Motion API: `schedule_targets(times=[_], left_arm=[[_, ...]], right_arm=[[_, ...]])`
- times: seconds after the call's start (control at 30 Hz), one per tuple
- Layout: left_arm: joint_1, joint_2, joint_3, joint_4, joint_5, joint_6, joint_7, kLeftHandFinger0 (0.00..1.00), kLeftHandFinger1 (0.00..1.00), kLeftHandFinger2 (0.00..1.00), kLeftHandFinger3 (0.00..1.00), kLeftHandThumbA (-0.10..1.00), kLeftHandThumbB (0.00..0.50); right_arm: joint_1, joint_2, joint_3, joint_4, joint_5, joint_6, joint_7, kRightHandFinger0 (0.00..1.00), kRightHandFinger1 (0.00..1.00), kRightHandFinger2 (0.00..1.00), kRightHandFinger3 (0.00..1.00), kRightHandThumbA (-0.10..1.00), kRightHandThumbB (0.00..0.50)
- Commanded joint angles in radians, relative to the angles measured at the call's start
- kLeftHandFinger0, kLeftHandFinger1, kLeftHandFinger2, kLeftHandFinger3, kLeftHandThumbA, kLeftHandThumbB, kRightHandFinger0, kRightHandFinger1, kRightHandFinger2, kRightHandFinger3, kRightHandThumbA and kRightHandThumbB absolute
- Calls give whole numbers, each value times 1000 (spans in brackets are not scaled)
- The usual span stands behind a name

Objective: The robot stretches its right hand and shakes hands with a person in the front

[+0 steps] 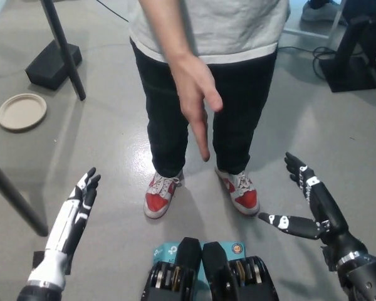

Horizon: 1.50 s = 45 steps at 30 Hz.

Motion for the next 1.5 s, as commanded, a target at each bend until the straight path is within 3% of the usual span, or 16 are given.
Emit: schedule_targets(times=[0.0, 0.1, 0.23, 0.43, 0.6, 0.77, 0.83, 1.13, 1.3, 1.4, 1.47], left_arm=[[30, -13, -1, -13, 13, -103, 36, 1000, 1000, 1000, 1000, 1000, 54], [42, -18, 2, -3, 6, -124, 35, 1000, 1000, 1000, 1000, 1000, 82], [43, -19, 2, 11, 15, -139, 41, 1000, 1000, 1000, 1000, 1000, 102], [39, -20, 3, 25, 28, -155, 47, 1000, 1000, 1000, 1000, 1000, 67], [34, -27, 8, 35, 13, -167, 45, 1000, 1000, 1000, 1000, 1000, 83], [28, -29, 7, 36, 22, -159, 48, 1000, 1000, 1000, 1000, 1000, 94], [27, -28, 9, 32, 25, -149, 50, 1000, 1000, 1000, 1000, 1000, 127], [26, -27, 7, 17, 32, -137, 48, 1000, 1000, 1000, 1000, 1000, 126], [26, -27, 11, 8, 40, -137, 52, 1000, 1000, 1000, 1000, 1000, 118], [24, -29, 14, 1, 32, -124, 48, 1000, 1000, 1000, 1000, 1000, 127], [21, -29, 14, -3, 38, -120, 49, 1000, 1000, 1000, 1000, 1000, 125]], right_arm=[[6, 26, -23, -111, 108, 20, 24, 1000, 1000, 1000, 1000, 1000, 222], [7, 39, -17, -209, 95, 78, 11, 1000, 1000, 1000, 1000, 1000, 253], [-17, 56, -11, -305, 86, 129, -1, 1000, 1000, 1000, 1000, 1000, 241], [-127, 72, 10, -394, 34, 240, -12, 1000, 1000, 1000, 1000, 1000, 304], [-273, 94, 36, -345, -19, 304, -26, 1000, 1000, 1000, 1000, 1000, 317], [-369, 93, 71, -229, -104, 310, -48, 1000, 1000, 1000, 1000, 1000, 349], [-407, 102, 73, -162, -104, 300, -54, 1000, 1000, 1000, 1000, 1000, 349], [-552, 132, 75, 96, -135, 290, -82, 1000, 1000, 1000, 1000, 1000, 353], [-608, 148, 56, 248, -111, 248, -93, 1000, 1000, 1000, 1000, 1000, 312], [-633, 152, 48, 299, -103, 235, -99, 1000, 1000, 1000, 1000, 1000, 352], [-644, 156, 46, 297, -103, 240, -99, 1000, 1000, 1000, 1000, 1000, 349]])
